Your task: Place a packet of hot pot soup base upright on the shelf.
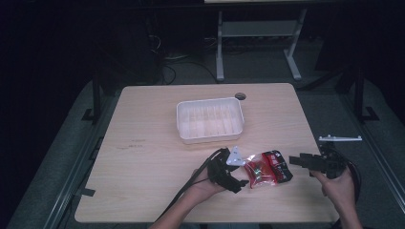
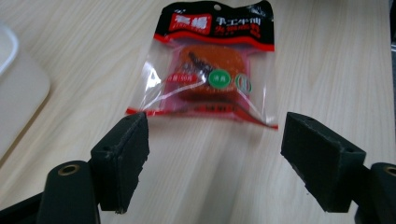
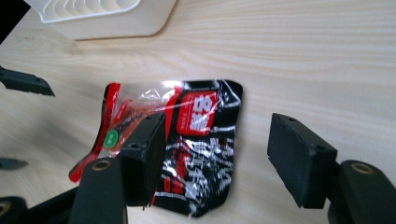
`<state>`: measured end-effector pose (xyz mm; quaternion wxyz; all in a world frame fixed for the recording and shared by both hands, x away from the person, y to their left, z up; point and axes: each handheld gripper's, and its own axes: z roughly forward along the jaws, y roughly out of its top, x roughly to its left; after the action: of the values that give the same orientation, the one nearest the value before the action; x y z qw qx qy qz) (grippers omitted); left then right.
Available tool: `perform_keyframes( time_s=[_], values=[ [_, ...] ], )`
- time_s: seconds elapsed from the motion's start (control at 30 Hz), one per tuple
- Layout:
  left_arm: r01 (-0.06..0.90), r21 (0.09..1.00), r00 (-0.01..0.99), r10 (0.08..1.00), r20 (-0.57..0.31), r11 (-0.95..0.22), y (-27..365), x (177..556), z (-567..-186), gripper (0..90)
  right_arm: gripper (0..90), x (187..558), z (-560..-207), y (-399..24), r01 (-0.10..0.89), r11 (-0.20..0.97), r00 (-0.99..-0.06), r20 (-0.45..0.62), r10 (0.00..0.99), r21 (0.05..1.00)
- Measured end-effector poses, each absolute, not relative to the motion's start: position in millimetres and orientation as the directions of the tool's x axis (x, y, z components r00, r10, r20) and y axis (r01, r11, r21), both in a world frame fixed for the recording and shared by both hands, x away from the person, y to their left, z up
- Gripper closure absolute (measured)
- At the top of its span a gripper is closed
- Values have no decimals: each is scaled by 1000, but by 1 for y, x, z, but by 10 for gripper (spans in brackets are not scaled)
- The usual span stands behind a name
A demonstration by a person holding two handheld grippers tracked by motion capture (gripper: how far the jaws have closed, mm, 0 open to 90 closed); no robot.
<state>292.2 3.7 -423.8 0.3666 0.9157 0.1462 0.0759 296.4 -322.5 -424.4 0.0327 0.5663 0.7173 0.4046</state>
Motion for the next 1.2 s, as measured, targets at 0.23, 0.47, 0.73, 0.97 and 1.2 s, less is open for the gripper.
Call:
perform_keyframes(
  time_s=[0.23,0.47,0.73,0.97,1.2],
  values=[
    [195,668,957,288,30,-718,-23,301,-427,233,367,310,-423,-317,787,37,-362,413,836,615],
    [204,621,959,281,28,-757,-39,313,-437,234,366,325,-428,-309,800,44,-366,429,826,598],
    [214,587,960,279,21,-781,-47,317,-448,226,364,325,-432,-308,814,65,-361,415,835,578],
    [221,575,960,280,14,-787,-48,317,-449,246,382,325,-441,-310,839,55,-335,434,837,541],
    [234,565,958,286,3,-791,-47,317,-451,270,398,321,-452,-313,866,35,-300,464,833,498]
  ],
)
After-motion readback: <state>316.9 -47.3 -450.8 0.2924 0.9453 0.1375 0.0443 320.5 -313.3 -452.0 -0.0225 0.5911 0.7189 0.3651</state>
